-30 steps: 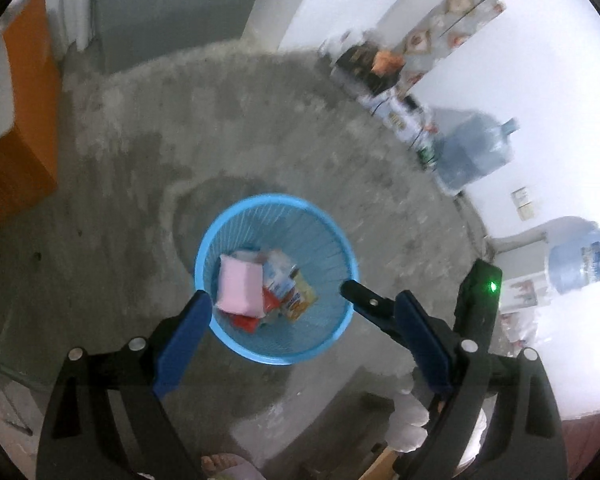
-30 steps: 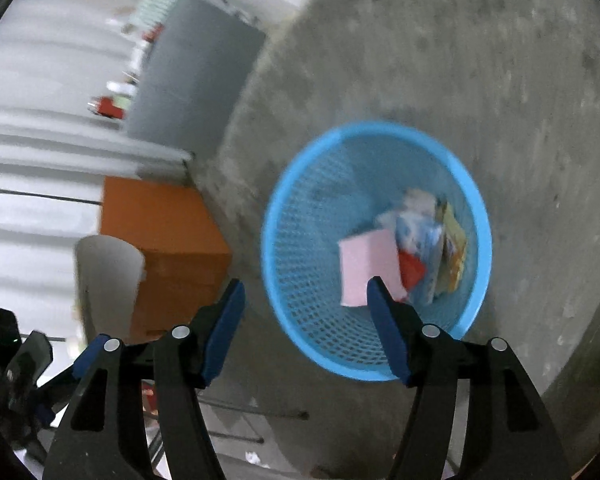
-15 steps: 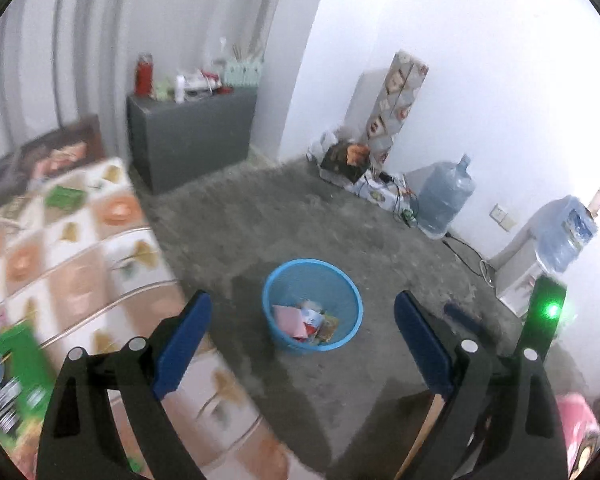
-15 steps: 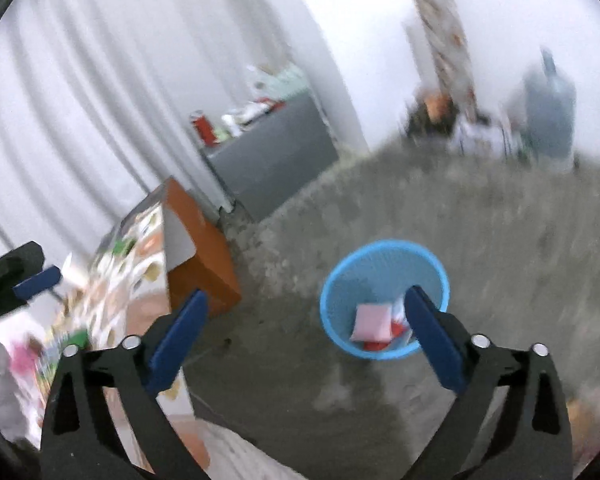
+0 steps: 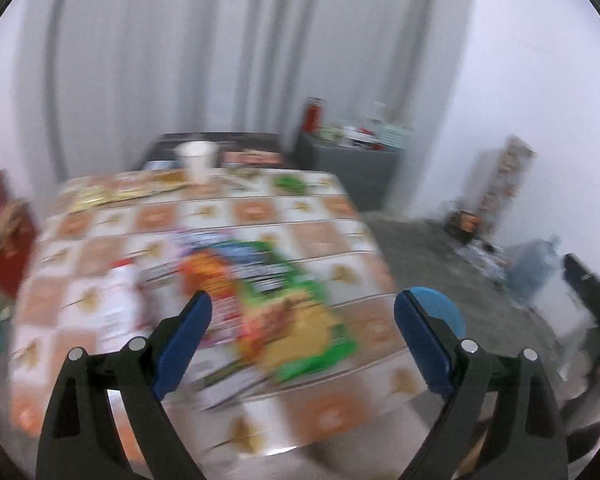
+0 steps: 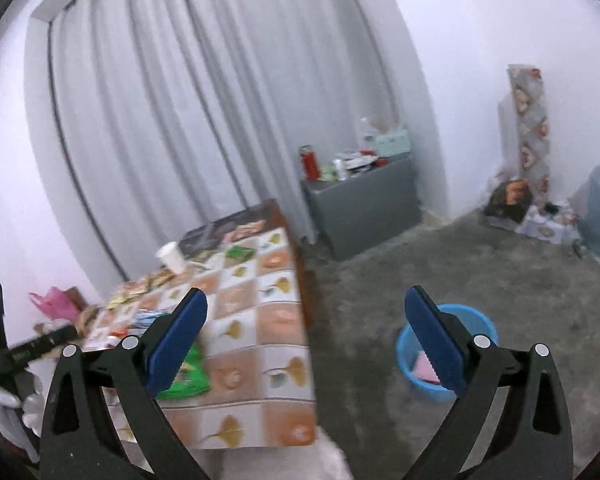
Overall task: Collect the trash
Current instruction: 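Move both empty grippers back toward the table, then grasp the white milk bottle with the left gripper while the right gripper grasps the green chips bag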
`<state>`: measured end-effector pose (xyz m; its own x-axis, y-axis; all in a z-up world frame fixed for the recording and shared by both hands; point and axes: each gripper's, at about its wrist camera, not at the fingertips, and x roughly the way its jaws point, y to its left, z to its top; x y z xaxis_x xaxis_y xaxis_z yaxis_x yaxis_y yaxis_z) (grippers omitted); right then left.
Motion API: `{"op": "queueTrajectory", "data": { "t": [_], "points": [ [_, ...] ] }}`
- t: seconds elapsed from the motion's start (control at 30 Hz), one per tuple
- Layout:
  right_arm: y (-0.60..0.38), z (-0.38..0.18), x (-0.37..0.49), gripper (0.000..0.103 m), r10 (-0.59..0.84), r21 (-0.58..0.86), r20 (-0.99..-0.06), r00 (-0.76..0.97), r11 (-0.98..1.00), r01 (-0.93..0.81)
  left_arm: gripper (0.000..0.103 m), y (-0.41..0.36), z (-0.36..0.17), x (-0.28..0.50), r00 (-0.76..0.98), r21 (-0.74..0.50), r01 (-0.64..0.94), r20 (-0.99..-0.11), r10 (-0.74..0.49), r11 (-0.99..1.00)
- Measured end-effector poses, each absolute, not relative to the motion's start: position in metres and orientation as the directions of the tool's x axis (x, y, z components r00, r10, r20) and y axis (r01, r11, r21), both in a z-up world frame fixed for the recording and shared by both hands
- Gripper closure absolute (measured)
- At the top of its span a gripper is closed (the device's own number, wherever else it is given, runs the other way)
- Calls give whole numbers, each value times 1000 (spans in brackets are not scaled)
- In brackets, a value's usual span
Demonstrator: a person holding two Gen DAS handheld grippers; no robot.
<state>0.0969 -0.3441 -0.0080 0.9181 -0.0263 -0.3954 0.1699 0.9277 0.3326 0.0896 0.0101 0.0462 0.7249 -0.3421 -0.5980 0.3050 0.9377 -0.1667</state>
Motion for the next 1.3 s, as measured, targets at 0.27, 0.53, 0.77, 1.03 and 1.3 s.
{"op": "queueTrajectory", "data": {
  "t": [0.27, 0.53, 0.77, 1.03, 1.3],
  "points": [
    [-288, -8, 144, 11, 241, 454, -419, 875, 891, -28, 13, 97, 23, 65, 780, -156, 136, -592, -203, 978],
    [-236, -55, 192, 18, 418, 547, -551, 722, 835, -66, 15, 119, -1, 70, 776, -176, 107, -600, -193, 978],
    [-207, -79, 225, 19, 495, 575, -632, 597, 815, -67, 25, 141, -13, 80, 759, -320, 100, -588, -280, 942],
    [-200, -91, 277, 19, 599, 645, -634, 489, 758, -92, 32, 135, -13, 95, 752, -341, 143, -573, -326, 929],
    [-197, -119, 317, 18, 657, 682, -663, 360, 728, -72, 32, 141, -36, 132, 675, -315, 77, -682, -282, 946]
  ]
}}
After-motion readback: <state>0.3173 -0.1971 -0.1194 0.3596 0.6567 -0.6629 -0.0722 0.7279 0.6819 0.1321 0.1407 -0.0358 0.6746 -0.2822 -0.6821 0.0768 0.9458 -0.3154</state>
